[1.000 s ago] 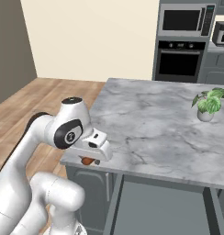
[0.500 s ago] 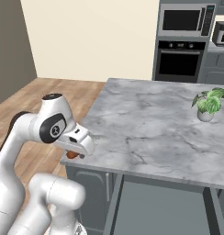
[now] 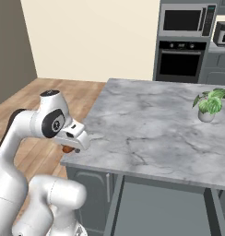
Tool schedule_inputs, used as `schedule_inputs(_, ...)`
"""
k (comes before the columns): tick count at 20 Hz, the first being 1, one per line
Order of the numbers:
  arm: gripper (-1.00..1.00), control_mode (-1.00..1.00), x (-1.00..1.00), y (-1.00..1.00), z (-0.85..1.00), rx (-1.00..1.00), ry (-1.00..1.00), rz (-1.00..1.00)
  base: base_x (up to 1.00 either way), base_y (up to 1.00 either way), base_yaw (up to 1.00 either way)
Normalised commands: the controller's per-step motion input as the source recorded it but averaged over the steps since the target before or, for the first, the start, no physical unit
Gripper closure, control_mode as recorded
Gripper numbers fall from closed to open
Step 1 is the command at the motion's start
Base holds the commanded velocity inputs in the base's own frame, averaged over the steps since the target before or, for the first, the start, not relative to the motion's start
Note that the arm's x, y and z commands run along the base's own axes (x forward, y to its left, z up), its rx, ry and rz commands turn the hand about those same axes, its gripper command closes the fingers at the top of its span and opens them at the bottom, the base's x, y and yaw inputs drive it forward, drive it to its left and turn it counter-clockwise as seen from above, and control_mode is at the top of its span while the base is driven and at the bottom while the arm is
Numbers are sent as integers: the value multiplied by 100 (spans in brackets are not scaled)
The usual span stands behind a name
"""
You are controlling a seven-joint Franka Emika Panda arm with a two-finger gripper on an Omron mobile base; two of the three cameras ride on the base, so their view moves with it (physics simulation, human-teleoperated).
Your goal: Take the pizza cutter from the drawer on the right and place it on the dining counter for cutting.
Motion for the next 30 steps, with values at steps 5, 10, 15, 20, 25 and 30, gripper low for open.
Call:
schedule_inputs(5, 100, -100, 30, 7, 0, 13, -1, 21, 0, 0, 0)
schedule_inputs(10, 100, -100, 8, 4, 0, 3, -3, 8, 0, 0, 0)
schedule_inputs(15, 100, -100, 0, 2, 0, 0, 0, 0, 0, 0, 0)
schedule_inputs(20, 100, 100, 0, 0, 0, 0, 0, 0, -14, 8, 1)
schedule_inputs(25, 100, 100, 0, 0, 0, 0, 0, 0, -18, 91, 38)
schedule_inputs(30, 100, 100, 0, 0, 0, 0, 0, 0, 0, 99, 70)
